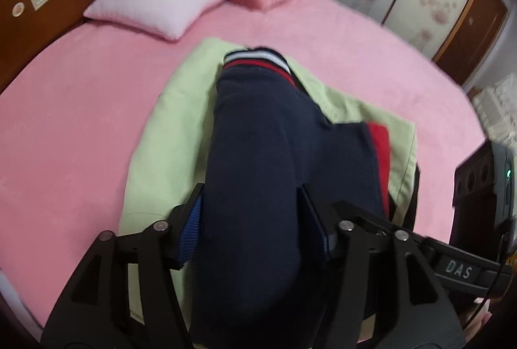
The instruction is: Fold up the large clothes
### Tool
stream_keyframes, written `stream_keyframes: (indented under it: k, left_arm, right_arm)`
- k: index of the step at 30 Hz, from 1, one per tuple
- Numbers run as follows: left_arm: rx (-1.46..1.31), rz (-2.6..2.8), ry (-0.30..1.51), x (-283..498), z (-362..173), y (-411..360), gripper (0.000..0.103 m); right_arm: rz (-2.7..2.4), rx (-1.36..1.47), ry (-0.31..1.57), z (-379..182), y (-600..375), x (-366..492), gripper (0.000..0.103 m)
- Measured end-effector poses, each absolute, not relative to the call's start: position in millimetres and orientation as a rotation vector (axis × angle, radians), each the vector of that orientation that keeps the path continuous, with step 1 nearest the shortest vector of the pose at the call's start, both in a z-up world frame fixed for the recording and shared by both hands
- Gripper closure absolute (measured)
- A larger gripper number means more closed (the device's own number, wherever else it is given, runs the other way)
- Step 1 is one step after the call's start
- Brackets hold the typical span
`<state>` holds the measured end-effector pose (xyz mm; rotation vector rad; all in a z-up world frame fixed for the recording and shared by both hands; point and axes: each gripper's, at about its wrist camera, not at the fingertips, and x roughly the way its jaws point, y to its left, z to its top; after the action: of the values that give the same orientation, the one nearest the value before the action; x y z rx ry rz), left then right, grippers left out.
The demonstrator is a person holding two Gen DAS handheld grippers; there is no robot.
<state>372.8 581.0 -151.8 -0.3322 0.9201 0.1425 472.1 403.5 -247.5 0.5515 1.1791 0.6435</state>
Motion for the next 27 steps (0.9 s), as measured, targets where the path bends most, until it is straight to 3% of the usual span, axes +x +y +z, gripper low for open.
stream_keyframes:
  k: [1,3,7,12,17,27]
  left_arm:
    - [-0.344,0.153,0.908,371.1,-153.0,580.3,0.041]
    - [-0.373,0.198,0.895,361.9,-153.7,579.8,0.040]
    - [-0.451,0.299,0.839,333.1,-157.4,565.7,0.039]
    - [-0.417,0.403,0.737,295.6,-156.6,525.7,0.034]
    - [-0.442,0.558,0.681,249.2,-155.3,488.3,0.028]
    - [-0.358,0.707,1.094,155.8,-184.3,348.4,0.027]
  right_arm:
    - [0.642,0.549,1.158,-245.7,400.5,467.6,0.031]
    - [0.650,0.510,1.122,-240.0,399.8,461.7,0.018]
    - [0.673,0.391,1.114,-228.5,392.5,433.3,0.008]
    - [0.700,0.281,1.137,-208.3,342.4,354.1,0.003]
    - [0.647,0.087,1.034,-196.8,286.4,243.1,0.000]
    - [0.207,0.020,1.289,-226.1,40.5,52.6,0.000]
